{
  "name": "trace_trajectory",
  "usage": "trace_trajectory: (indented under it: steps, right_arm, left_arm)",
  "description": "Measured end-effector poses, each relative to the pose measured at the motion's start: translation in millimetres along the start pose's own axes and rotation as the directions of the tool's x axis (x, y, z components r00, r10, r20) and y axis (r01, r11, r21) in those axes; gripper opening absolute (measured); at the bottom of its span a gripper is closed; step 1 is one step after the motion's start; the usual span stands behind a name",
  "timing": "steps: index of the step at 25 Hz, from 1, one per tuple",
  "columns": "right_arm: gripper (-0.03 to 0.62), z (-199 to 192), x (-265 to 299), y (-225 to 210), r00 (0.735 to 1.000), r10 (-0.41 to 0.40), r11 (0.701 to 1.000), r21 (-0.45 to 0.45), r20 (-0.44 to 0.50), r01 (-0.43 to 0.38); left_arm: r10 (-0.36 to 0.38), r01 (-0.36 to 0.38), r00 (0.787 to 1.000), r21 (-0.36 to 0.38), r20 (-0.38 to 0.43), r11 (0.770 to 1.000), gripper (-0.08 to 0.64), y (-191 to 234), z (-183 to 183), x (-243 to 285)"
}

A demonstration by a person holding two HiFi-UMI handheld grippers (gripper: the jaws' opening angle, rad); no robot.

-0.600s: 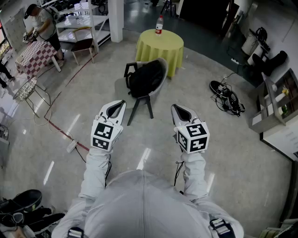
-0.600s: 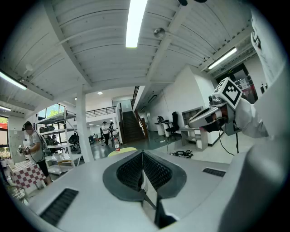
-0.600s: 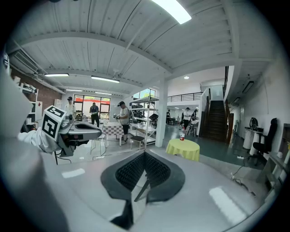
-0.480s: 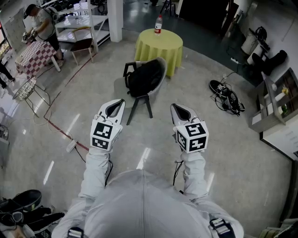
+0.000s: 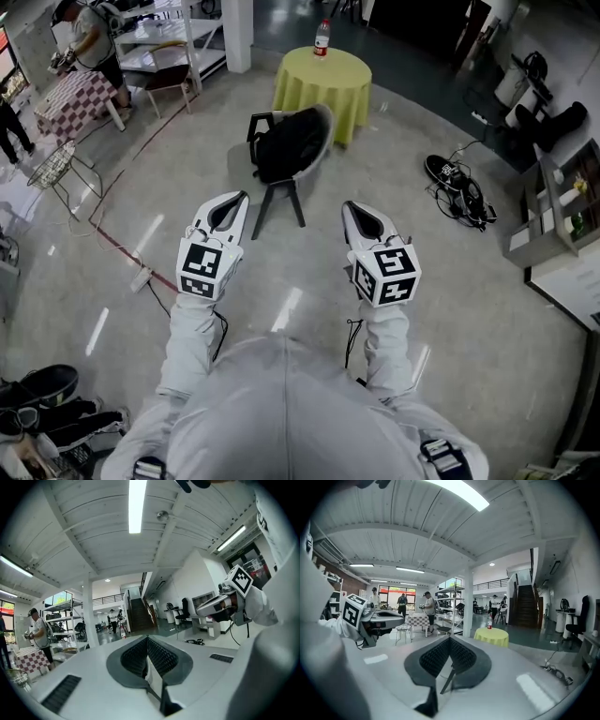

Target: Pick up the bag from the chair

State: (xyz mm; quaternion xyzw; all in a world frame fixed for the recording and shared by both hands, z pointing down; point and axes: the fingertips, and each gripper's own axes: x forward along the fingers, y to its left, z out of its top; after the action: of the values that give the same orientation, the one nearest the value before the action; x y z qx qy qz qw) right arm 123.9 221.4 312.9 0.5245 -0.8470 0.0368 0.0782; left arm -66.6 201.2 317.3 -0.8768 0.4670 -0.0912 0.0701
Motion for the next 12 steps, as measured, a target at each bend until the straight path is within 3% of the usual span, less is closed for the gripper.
trace_trajectory:
  steps: [6, 12]
  right_arm:
    - [0.011, -17.9, -4.1, -26.0, 1.0, -0.02, 1.0, 0.022, -0.02, 0.02]
    - [0.009, -18.4, -8.2, -38.7, 1.0, 0.015, 1.0, -0.007, -0.026, -0.015]
  left_arm:
    - [0.012, -0.013, 0.999, -0.028, -0.036, 1.0, 0.008, -18.9, -13.0, 3.2]
    - [-0.008, 0.008, 0.998, -0.008, -0.057, 1.0, 0.008, -33.5, -13.5, 13.8]
